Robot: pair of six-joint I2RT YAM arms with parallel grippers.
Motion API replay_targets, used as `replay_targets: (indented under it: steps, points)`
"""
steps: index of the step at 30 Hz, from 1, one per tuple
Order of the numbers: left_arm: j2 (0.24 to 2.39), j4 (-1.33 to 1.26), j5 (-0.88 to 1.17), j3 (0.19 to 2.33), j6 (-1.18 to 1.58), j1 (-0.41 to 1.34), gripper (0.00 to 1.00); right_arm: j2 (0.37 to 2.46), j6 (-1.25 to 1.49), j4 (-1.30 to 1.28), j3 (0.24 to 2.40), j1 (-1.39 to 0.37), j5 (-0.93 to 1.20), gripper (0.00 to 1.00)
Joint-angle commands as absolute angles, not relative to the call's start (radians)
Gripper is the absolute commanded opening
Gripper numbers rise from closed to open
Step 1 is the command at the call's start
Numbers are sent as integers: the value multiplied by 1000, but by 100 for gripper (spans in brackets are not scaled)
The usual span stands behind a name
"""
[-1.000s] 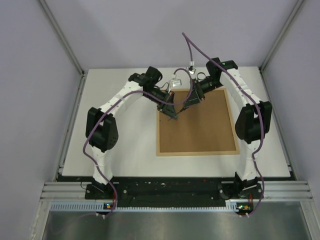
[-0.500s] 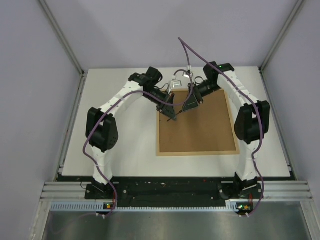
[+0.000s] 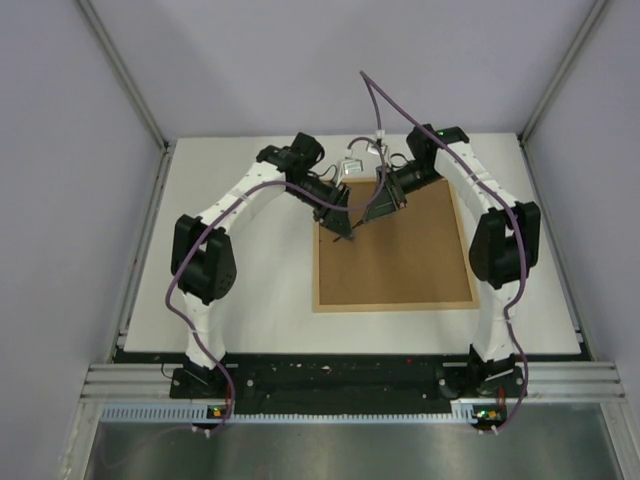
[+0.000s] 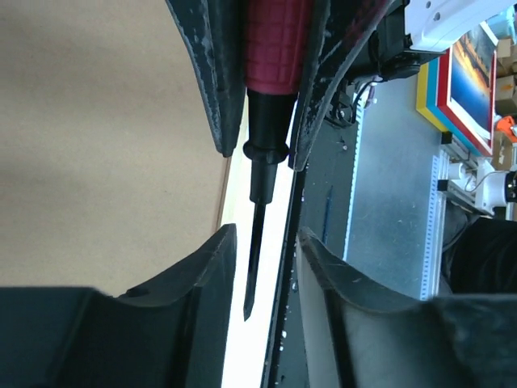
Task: Take the photo out of the frame
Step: Adjust the screwdriver, then release the photo frame item from the photo frame.
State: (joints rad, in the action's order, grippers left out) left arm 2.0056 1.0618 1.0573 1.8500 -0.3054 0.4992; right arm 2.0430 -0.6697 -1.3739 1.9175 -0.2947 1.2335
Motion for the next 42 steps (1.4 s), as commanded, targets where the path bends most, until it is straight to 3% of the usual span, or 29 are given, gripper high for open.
replay_targets:
  steps: [1,4,10,17,22,30,42]
  points:
    - [1962,1020,1072,1855,-285,473,49,1967,-695,-1488,1890,-308,1224,0]
    - [1925,986,1059,1804,-259,404,69,1896,-564,-1312,1737,-307,1181,0]
    - [1827,838,959,1623,-161,264,98,1737,-214,-714,1395,-307,1069,0]
    - [1793,631,845,1399,-6,167,98,1709,357,63,1060,-305,956,0]
    - [1819,546,836,1298,78,150,98,1723,486,343,937,-327,818,0]
    - [1901,514,884,1321,130,156,98,1770,466,496,906,-368,672,0]
    - [1989,497,926,1359,175,183,98,1887,554,538,928,-388,692,0]
